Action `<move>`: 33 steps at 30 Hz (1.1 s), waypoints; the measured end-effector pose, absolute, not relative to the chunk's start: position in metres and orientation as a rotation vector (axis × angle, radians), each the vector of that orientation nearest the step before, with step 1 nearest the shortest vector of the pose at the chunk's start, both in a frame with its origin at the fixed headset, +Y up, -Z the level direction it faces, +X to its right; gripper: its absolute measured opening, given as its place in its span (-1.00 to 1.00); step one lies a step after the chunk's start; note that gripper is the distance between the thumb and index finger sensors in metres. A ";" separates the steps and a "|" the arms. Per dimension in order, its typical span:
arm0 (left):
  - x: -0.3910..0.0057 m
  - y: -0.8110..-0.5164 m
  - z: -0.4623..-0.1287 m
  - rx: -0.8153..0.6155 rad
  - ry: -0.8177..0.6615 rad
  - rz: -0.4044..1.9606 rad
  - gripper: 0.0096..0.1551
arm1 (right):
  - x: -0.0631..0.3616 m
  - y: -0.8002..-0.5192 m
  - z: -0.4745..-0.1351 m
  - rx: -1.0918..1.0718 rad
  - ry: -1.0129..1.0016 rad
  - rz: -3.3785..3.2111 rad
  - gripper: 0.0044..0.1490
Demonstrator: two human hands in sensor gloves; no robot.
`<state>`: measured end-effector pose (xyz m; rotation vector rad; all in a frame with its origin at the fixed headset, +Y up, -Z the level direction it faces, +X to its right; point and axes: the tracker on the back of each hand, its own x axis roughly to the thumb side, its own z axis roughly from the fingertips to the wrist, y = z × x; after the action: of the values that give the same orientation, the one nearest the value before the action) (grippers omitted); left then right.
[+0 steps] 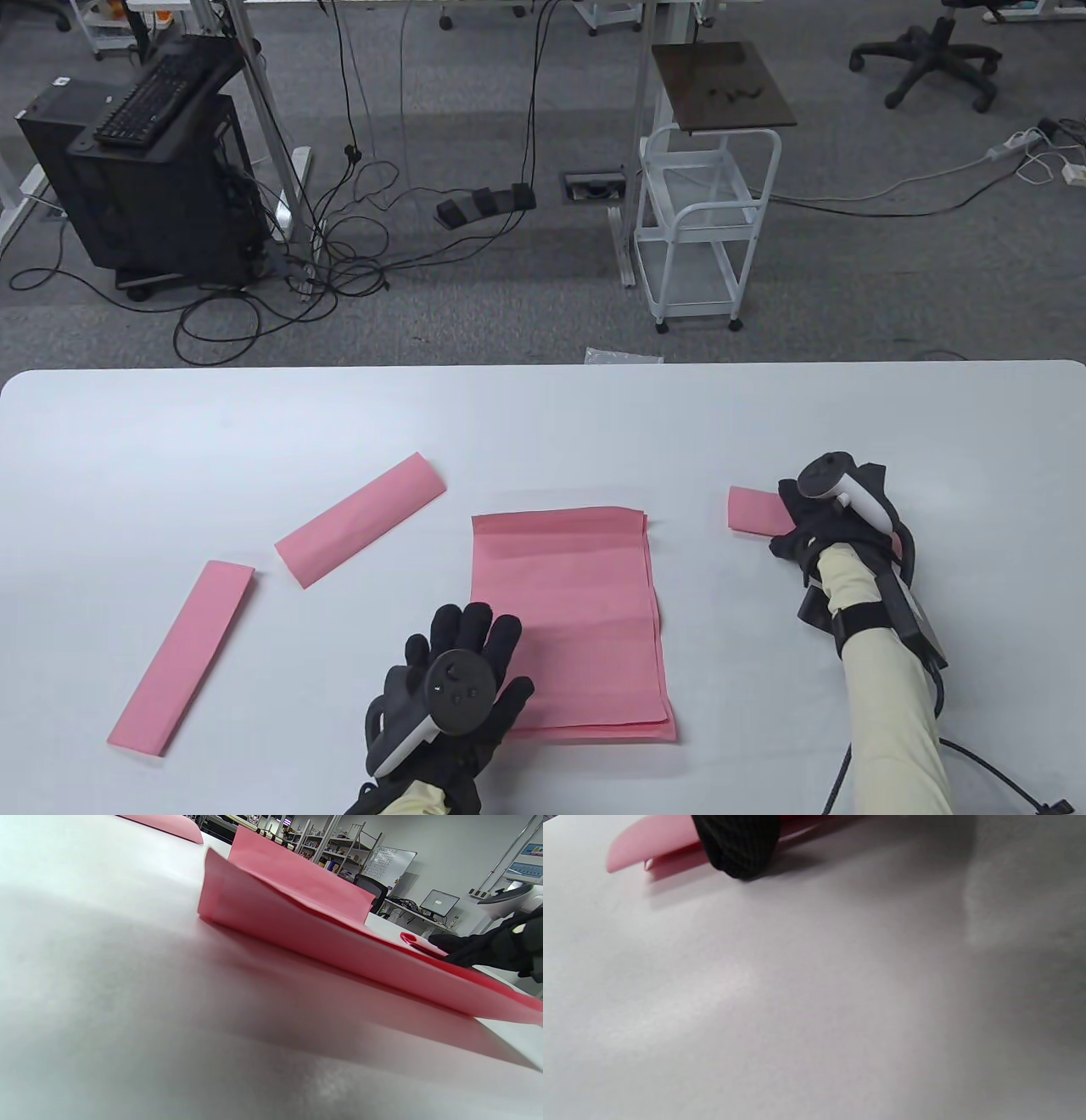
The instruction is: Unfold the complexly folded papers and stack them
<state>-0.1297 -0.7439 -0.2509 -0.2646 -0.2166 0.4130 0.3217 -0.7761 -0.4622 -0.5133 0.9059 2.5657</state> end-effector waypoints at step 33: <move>-0.100 -0.751 -0.306 -0.529 -0.306 1.214 0.12 | 0.144 -0.739 -0.329 0.417 0.347 0.964 -0.31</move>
<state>-0.1005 -0.7514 -0.3064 -0.5292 -0.3065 1.2142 0.1444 -0.7389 -0.3293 0.4170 0.3468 0.9639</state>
